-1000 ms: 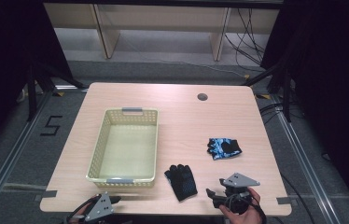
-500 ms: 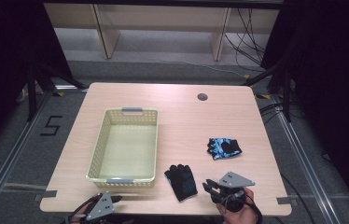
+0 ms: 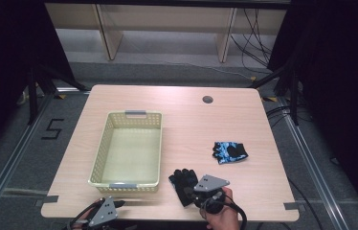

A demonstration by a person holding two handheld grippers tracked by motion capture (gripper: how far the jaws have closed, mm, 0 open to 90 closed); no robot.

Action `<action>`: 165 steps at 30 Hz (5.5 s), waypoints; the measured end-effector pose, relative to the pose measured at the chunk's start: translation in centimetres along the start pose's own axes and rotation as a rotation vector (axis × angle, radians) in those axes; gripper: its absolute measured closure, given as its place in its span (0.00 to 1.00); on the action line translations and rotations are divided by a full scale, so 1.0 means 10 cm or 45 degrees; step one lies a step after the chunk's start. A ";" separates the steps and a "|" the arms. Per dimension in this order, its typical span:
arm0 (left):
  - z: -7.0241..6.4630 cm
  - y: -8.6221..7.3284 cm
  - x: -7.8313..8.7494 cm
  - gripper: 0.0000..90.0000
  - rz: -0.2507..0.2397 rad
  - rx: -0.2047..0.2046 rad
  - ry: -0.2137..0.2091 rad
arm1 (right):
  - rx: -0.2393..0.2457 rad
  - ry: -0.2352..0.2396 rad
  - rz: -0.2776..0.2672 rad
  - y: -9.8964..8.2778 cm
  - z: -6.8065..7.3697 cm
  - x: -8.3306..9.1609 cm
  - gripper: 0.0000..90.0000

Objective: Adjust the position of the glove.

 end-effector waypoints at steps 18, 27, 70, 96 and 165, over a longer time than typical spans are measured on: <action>0.00 0.02 -0.01 0.17 -0.011 -0.001 0.007 | 0.045 0.083 0.135 -0.10 0.17 -0.28 1.00; 0.00 0.00 0.00 0.17 0.009 -0.010 -0.010 | 0.010 0.071 0.164 -0.20 0.11 -0.23 1.00; 0.00 0.04 -0.03 0.17 -0.008 -0.024 -0.009 | -0.147 -0.079 0.210 -0.56 -0.56 0.23 1.00; 0.04 0.07 -0.04 0.17 -0.027 -0.010 -0.003 | -0.376 -0.441 0.040 -0.34 -1.63 0.65 0.57; 0.05 0.08 -0.05 0.17 0.010 -0.072 -0.014 | -0.631 -0.331 -0.058 -0.13 -1.77 0.53 0.92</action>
Point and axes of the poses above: each handheld gripper's, and its own axes: x roughly backward along the jaws, y roughly out of its top, z roughly to its left, the point moved 7 cm from there along -x, roughly forward along the jaws, and after that the axes turned 6 degrees about -y, right-handed, at the moved point
